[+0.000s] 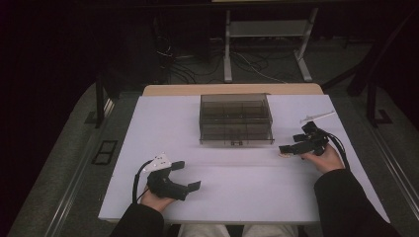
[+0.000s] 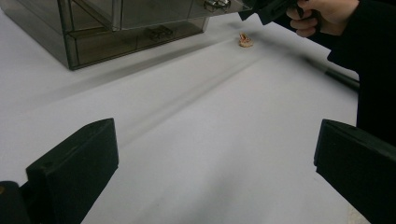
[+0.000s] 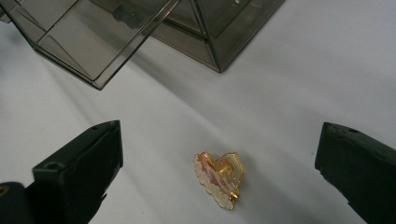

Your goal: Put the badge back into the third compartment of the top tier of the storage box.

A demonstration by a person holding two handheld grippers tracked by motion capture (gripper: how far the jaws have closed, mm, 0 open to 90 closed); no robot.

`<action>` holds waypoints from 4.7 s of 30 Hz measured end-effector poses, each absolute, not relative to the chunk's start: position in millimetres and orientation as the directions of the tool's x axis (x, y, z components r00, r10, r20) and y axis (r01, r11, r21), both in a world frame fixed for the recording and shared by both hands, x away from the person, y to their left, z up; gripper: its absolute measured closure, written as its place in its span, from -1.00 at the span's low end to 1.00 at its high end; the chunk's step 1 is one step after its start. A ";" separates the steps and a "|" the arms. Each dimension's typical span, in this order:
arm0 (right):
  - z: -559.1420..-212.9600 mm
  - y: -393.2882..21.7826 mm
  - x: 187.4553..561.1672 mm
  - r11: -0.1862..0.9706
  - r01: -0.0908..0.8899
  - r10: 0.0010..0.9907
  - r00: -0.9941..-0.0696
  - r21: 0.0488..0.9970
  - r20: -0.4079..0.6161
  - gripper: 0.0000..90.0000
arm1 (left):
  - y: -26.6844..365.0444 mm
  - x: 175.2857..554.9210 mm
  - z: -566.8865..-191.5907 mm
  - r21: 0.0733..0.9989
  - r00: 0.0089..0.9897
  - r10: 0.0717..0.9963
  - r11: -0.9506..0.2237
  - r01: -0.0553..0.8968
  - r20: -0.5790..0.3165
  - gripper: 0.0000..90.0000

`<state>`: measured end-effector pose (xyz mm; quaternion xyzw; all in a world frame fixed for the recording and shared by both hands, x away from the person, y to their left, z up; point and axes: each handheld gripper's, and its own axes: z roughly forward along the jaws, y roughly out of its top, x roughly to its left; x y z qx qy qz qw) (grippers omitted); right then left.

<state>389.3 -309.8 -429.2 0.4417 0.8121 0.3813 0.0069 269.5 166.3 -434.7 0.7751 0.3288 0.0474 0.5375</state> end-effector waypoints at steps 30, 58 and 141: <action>-439.6 -314.3 394.7 0.380 0.703 0.640 -0.669 0.601 0.378 0.01 | 165.4 269.8 -435.4 0.862 0.783 0.557 -0.216 0.459 -0.278 -1.00; -438.1 -320.1 387.3 0.405 0.716 0.650 -0.663 0.568 0.372 0.95 | 164.6 269.6 -435.6 0.861 0.783 0.556 -0.218 0.459 -0.277 -1.00; -355.4 -322.5 382.3 0.427 0.633 0.643 -0.715 0.646 0.276 0.95 | 164.6 269.7 -436.0 0.858 0.782 0.555 -0.217 0.465 -0.283 -1.00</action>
